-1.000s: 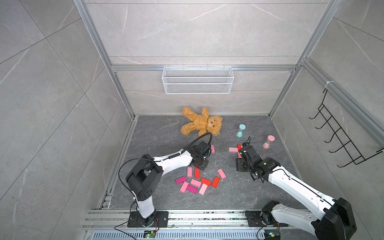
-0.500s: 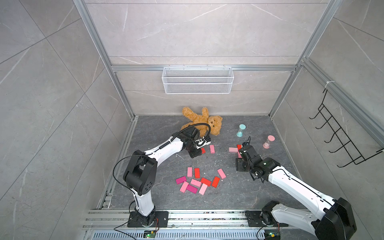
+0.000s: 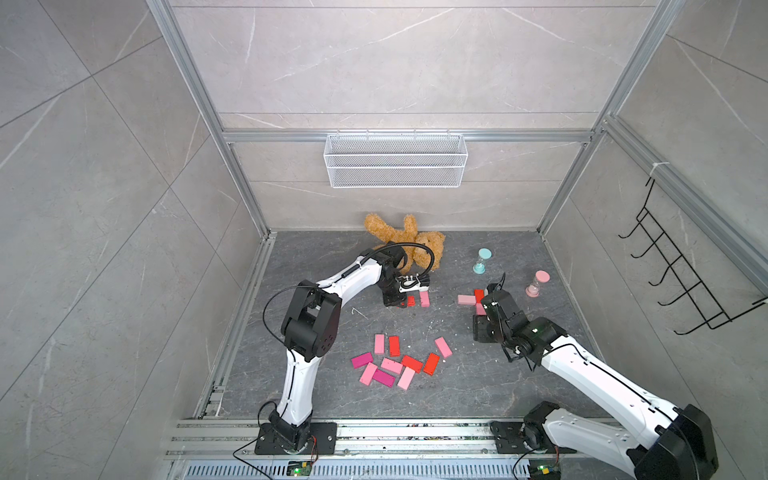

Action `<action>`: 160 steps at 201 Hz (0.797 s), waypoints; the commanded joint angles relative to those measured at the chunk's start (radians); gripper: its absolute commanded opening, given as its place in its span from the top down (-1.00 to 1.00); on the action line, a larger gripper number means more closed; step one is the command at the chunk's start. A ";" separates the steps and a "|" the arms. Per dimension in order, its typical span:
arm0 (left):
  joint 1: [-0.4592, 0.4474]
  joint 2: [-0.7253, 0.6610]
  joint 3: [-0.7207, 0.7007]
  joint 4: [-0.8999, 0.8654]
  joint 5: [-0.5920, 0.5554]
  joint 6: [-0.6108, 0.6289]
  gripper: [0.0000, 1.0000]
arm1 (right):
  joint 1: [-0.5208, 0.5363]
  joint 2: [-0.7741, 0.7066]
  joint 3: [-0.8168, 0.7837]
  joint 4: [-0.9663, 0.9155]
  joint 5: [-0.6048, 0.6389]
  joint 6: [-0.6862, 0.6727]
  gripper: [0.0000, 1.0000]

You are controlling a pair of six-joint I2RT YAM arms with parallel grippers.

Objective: Assemble the letter t with building blocks
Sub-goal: Assemble the building block at the center of the board.

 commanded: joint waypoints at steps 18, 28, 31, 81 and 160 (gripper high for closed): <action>-0.008 0.073 0.095 -0.081 0.013 0.070 1.00 | -0.003 -0.021 0.007 -0.034 0.001 -0.012 -0.33; -0.012 0.088 0.107 -0.081 0.008 0.070 1.00 | -0.004 -0.023 0.008 -0.037 0.003 -0.012 -0.33; -0.015 0.091 0.109 -0.080 0.006 0.069 1.00 | -0.003 -0.024 0.009 -0.037 0.004 -0.012 -0.33; -0.051 0.143 0.117 -0.001 -0.051 0.016 1.00 | -0.004 -0.031 0.007 -0.047 0.012 -0.004 -0.33; -0.060 0.206 0.153 0.009 -0.089 0.000 1.00 | -0.003 -0.042 0.004 -0.055 0.016 -0.006 -0.33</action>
